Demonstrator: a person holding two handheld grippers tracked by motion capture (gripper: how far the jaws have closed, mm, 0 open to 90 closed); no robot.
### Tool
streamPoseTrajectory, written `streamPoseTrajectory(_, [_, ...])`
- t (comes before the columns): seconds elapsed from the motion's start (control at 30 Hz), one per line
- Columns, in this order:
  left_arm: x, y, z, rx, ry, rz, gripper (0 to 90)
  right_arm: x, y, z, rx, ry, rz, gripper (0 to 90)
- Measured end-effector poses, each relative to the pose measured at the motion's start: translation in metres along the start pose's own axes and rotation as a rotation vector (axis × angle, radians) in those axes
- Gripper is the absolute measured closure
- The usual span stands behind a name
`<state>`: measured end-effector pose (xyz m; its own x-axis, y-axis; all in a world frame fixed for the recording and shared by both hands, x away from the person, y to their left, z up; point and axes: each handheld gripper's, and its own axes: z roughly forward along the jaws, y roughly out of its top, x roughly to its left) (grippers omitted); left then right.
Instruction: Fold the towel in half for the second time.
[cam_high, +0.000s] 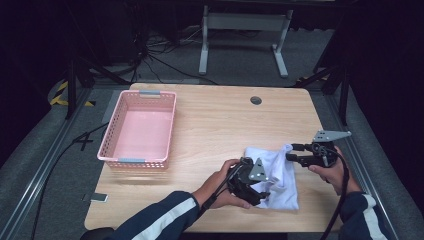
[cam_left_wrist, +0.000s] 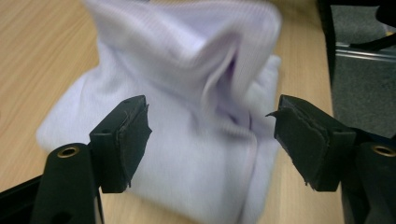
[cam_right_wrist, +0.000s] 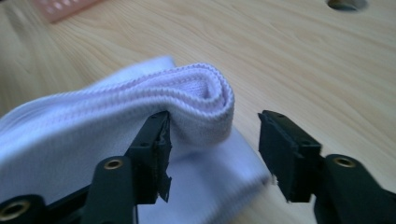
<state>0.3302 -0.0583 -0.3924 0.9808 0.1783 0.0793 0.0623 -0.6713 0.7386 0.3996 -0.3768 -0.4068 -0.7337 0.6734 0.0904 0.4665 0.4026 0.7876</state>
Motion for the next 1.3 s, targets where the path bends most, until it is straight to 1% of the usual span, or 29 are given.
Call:
streamPoseTrajectory(0.03, [0.0,-0.007,-0.003,0.006,0.0,0.006,25.8,-0.001,-0.004,-0.004,0.007,-0.015,0.005,41.3])
streamPoseTrajectory(0.07, [-0.001,-0.013,-0.003,0.014,-0.008,-0.008,25.2,-0.002,-0.008,-0.01,0.012,-0.03,0.012,39.3])
streamPoseTrajectory(0.13, [-0.002,-0.023,-0.001,0.046,-0.005,-0.019,24.7,-0.002,-0.013,-0.017,0.033,-0.051,0.013,37.2])
streamPoseTrajectory(0.2, [-0.005,-0.034,0.005,0.059,-0.014,-0.047,23.2,-0.001,-0.018,-0.025,0.066,-0.072,0.008,35.1])
streamPoseTrajectory(0.27, [-0.006,-0.045,0.01,0.074,-0.019,-0.069,21.3,-0.001,-0.021,-0.033,0.085,-0.088,0.023,33.9])
streamPoseTrajectory(0.3, [-0.008,-0.049,0.013,0.072,-0.025,-0.097,19.7,0.001,-0.021,-0.037,0.084,-0.116,0.03,34.2])
streamPoseTrajectory(0.33, [-0.008,-0.052,0.014,0.072,-0.026,-0.092,19.3,0.003,-0.019,-0.04,0.081,-0.144,0.037,34.8])
streamPoseTrajectory(0.37, [-0.011,-0.056,0.018,0.065,-0.02,-0.105,19.3,0.005,-0.018,-0.042,0.078,-0.167,0.039,34.3])
streamPoseTrajectory(0.4, [-0.011,-0.056,0.018,0.065,-0.02,-0.105,17.6,0.009,-0.014,-0.045,0.035,-0.182,0.047,34.0])
streamPoseTrajectory(0.43, [-0.013,-0.058,0.02,0.069,-0.016,-0.107,16.8,0.013,-0.01,-0.044,0.004,-0.167,0.051,33.9])
streamPoseTrajectory(0.5, [-0.013,-0.058,0.024,0.071,0.012,-0.111,16.3,0.019,-0.004,-0.035,-0.001,-0.163,0.031,32.7])
streamPoseTrajectory(0.53, [-0.012,-0.058,0.027,0.067,0.026,-0.133,15.9,0.021,-0.002,-0.03,0.001,-0.16,0.03,31.6])
streamPoseTrajectory(0.57, [-0.011,-0.059,0.03,0.07,0.039,-0.14,15.9,0.023,0.0,-0.021,0.004,-0.156,0.03,29.6])
streamPoseTrajectory(0.6, [-0.011,-0.059,0.032,0.076,0.043,-0.153,16.0,0.023,0.0,-0.015,0.012,-0.158,0.03,28.2])
streamPoseTrajectory(0.67, [-0.008,-0.061,0.039,0.064,0.038,-0.181,15.7,0.022,0.0,-0.002,0.04,-0.166,0.046,23.6])
streamPoseTrajectory(0.73, [-0.008,-0.063,0.045,0.072,0.033,-0.185,15.6,0.016,-0.005,0.014,0.086,-0.161,0.078,19.9])
streamPoseTrajectory(0.77, [-0.007,-0.063,0.046,0.076,0.029,-0.181,15.5,0.014,-0.009,0.021,0.107,-0.163,0.084,19.6])
streamPoseTrajectory(0.8, [-0.007,-0.063,0.048,0.067,0.025,-0.178,14.5,0.012,-0.012,0.024,0.111,-0.159,0.091,18.5])
streamPoseTrajectory(0.83, [-0.006,-0.063,0.048,0.063,0.022,-0.168,14.1,0.011,-0.015,0.03,0.135,-0.147,0.106,17.7])
streamPoseTrajectory(0.87, [-0.005,-0.063,0.049,0.057,0.01,-0.167,14.3,0.01,-0.017,0.034,0.145,-0.148,0.1,17.1])
streamPoseTrajectory(0.93, [-0.004,-0.063,0.05,0.048,0.006,-0.163,14.0,0.01,-0.02,0.04,0.167,-0.146,0.098,15.5])
streamPoseTrajectory(1.0, [-0.005,-0.061,0.051,0.064,0.003,-0.147,13.7,0.01,-0.022,0.045,0.18,-0.125,0.125,13.6])
streamPoseTrajectory(1.07, [-0.007,-0.06,0.052,0.08,0.005,-0.12,11.9,0.008,-0.023,0.048,0.189,-0.145,0.146,5.8])
streamPoseTrajectory(1.1, [-0.008,-0.059,0.053,0.076,0.006,-0.113,10.0,0.007,-0.025,0.049,0.187,-0.146,0.151,4.0])
streamPoseTrajectory(1.13, [-0.007,-0.059,0.054,0.088,0.002,-0.098,8.8,0.006,-0.025,0.049,0.182,-0.149,0.143,2.6])
streamPoseTrajectory(1.17, [-0.007,-0.058,0.054,0.088,0.002,-0.103,8.0,0.006,-0.026,0.05,0.182,-0.153,0.141,2.0])
streamPoseTrajectory(1.23, [-0.006,-0.057,0.056,0.087,0.007,-0.11,8.3,0.007,-0.023,0.052,0.201,-0.153,0.121,3.8])
streamPoseTrajectory(1.27, [-0.006,-0.057,0.057,0.078,0.01,-0.109,8.3,0.008,-0.023,0.052,0.204,-0.145,0.109,7.2])
streamPoseTrajectory(1.3, [-0.005,-0.056,0.057,0.082,0.016,-0.113,8.8,0.009,-0.022,0.051,0.199,-0.131,0.101,14.1])
